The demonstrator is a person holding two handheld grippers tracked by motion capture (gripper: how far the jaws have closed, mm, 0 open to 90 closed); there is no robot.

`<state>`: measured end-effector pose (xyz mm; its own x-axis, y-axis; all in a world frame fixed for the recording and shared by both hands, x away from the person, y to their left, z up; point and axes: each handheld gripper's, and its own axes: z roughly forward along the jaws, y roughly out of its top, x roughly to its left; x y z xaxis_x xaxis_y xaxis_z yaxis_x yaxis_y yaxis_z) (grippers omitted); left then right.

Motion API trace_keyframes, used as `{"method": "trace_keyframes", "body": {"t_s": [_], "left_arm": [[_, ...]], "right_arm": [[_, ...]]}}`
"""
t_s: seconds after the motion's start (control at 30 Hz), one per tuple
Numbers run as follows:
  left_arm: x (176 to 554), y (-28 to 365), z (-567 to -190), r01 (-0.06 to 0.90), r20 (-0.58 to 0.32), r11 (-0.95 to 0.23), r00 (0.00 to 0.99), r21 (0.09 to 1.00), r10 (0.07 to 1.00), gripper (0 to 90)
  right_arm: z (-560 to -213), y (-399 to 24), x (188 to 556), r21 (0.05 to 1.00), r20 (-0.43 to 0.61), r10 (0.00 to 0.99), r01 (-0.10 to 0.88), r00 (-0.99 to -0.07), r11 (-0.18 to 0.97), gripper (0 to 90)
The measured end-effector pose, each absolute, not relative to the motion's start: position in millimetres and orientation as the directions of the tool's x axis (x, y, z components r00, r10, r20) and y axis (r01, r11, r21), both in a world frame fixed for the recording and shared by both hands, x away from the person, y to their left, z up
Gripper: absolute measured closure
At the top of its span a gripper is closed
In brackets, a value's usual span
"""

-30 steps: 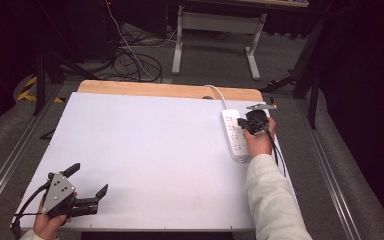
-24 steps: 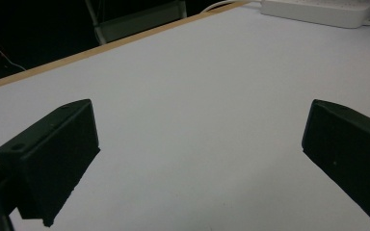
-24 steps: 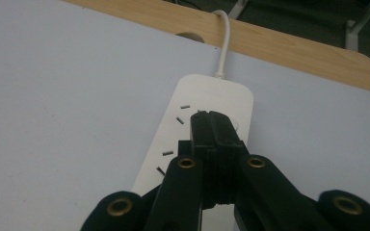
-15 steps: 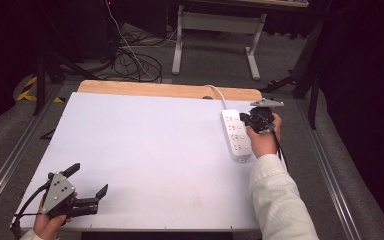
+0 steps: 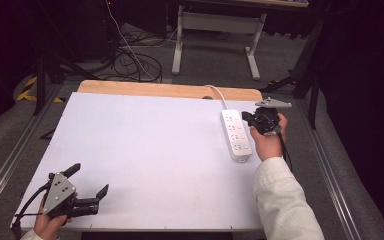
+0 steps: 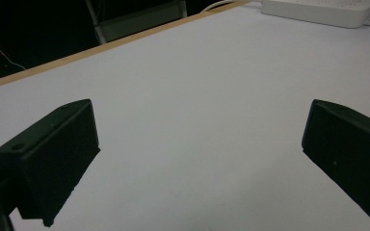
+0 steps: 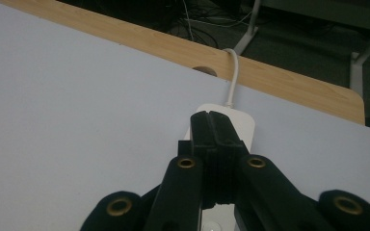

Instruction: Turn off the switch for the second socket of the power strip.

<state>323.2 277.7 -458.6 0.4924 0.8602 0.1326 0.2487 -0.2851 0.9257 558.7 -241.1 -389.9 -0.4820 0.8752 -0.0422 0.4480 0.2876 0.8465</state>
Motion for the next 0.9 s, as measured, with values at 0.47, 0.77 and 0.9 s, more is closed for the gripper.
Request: {"method": "trace_keyframes", "body": {"t_s": [0.47,0.77,0.9], "left_arm": [[322.6,278.3,-457.9,0.247,0.135,-0.288,0.495,0.925,0.858,0.0],[322.6,277.3,-457.9,0.244,0.137,-0.289,0.495,0.926,0.858,0.0],[322.5,277.3,-457.9,0.244,0.137,-0.289,0.496,0.926,0.858,0.0]], "right_arm": [[-374.5,-233.7,534.4,0.868,-0.021,0.834,0.404,-0.552,0.290,46.5],[-359.6,-231.2,501.1,0.892,-0.001,0.795,0.358,-0.607,0.275,32.9],[-360.6,-231.6,487.2,0.894,0.008,0.774,0.352,-0.633,0.279,27.8]]}}
